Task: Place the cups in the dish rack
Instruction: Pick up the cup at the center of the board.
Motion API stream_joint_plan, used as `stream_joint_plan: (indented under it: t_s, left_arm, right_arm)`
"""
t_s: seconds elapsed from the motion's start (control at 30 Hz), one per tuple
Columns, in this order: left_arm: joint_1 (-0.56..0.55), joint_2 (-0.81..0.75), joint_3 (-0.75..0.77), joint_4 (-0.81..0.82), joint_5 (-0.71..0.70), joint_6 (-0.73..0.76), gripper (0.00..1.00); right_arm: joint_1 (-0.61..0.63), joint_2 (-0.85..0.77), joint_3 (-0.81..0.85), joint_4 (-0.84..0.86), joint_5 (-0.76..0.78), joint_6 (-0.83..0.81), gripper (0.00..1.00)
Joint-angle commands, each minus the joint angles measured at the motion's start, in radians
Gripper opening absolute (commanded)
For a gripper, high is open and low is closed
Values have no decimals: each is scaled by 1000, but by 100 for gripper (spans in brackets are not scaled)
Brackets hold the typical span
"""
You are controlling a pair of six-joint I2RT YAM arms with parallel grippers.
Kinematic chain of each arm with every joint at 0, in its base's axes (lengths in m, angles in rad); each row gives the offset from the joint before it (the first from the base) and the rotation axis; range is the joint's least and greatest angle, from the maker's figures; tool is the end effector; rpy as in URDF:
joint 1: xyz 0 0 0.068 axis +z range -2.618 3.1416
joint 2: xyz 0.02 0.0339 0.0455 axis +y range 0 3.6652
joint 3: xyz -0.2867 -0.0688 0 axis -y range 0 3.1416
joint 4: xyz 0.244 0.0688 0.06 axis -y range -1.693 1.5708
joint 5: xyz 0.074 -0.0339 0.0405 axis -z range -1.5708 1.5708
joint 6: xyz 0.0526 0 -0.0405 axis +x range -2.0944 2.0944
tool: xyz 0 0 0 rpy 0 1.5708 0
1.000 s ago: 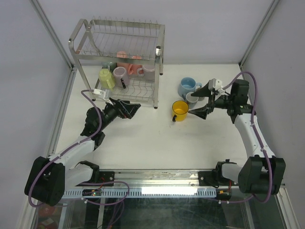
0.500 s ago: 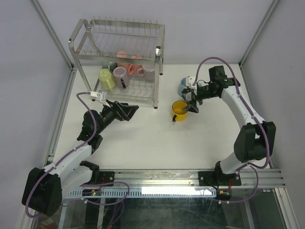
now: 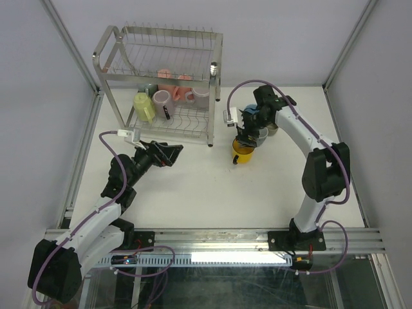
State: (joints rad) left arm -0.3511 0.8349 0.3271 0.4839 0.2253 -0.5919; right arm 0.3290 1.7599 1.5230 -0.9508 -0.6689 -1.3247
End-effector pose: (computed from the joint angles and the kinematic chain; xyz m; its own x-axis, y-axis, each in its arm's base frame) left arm 0.1792 -0.0782 0.2568 -0.3227 -0.4610 -0.8267 0.4397 0.7004 -0.5622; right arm 0.3380 0.1498 0.2892 0.2447 -0.7204 -0.6489 -0.9665 -0.1280 -0.2224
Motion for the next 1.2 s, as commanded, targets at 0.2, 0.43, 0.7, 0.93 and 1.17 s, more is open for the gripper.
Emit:
stream_joint_plan:
  t_s: [0.2, 0.43, 0.7, 0.93, 1.17]
  left_arm:
    - [11, -19, -11, 14, -31, 22, 99]
    - [11, -24, -19, 12, -36, 26, 99]
    - [12, -26, -23, 13, -35, 26, 99]
    - [11, -29, -26, 18, -29, 20, 99]
    - [12, -31, -29, 26, -17, 10, 99]
  right_arm:
    - [36, 92, 121, -32, 169, 43, 74]
    - [48, 142, 141, -35, 230, 56, 65]
    - [64, 200, 148, -38, 297, 72, 51]
    - [76, 223, 143, -50, 294, 93, 28]
    - [82, 219, 132, -54, 286, 130, 6]
